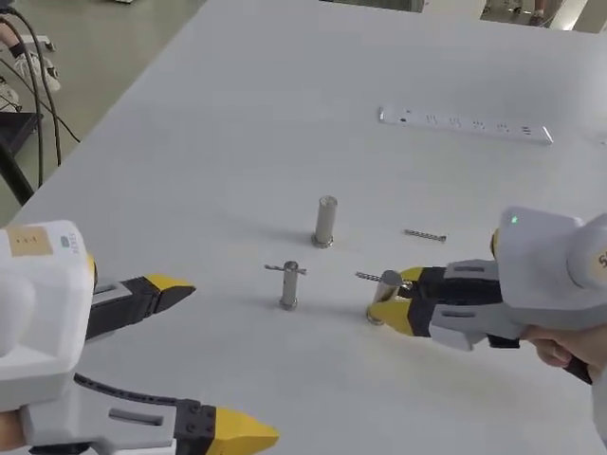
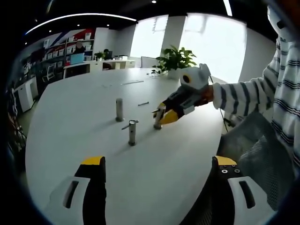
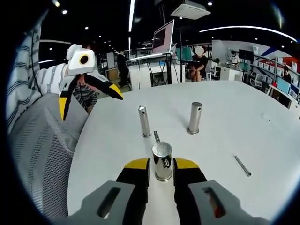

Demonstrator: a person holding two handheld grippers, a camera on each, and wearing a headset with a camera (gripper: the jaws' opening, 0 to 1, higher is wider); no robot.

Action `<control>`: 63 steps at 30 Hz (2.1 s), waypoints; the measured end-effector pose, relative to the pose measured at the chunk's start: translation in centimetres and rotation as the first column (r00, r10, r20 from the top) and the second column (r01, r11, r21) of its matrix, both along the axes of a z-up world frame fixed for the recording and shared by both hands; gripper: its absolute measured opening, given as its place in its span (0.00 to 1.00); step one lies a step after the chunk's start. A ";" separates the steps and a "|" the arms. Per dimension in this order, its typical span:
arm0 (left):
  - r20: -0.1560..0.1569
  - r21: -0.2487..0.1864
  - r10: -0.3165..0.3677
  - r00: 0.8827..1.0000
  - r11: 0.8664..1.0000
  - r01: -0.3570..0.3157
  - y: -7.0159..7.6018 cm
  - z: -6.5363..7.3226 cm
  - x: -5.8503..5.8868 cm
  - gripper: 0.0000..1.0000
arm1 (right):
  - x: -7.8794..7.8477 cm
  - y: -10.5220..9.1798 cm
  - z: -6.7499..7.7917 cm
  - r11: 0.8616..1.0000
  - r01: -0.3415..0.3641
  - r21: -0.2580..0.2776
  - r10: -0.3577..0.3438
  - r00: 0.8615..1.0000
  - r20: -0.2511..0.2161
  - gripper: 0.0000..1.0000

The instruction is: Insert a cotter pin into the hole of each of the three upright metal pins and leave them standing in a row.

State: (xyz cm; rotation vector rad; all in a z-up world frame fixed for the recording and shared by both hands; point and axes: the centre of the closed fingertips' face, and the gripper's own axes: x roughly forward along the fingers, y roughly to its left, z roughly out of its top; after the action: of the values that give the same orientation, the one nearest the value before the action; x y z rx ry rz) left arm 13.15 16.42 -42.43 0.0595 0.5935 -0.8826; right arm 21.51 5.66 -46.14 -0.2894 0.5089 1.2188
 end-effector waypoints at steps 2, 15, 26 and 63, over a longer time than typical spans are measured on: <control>-0.006 -0.007 0.006 1.000 1.000 -0.006 0.1 0.1 0.0 0.92 | -0.3 0.1 0.2 1.000 -0.009 0.006 0.009 1.000 -0.010 0.17; 0.005 -0.026 0.009 1.000 1.000 -0.009 0.2 0.8 0.3 0.93 | -0.7 -1.3 1.7 0.997 0.076 -0.011 -0.077 0.996 -0.036 0.56; 0.020 -0.021 0.024 1.000 0.999 -0.023 1.2 1.2 0.9 0.93 | -2.3 -1.2 5.0 0.985 0.170 0.037 -0.169 0.985 -0.043 0.68; 0.087 -0.114 0.027 0.996 0.993 -0.016 1.3 4.4 3.7 0.93 | -5.8 -5.6 4.9 0.865 0.502 0.001 -0.497 0.855 -0.150 0.98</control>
State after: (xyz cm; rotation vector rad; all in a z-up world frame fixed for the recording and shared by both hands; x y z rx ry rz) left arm 16.81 17.67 -38.01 -0.0108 0.4598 -0.8868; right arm 15.74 0.10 -41.21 -0.0242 0.6386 0.7391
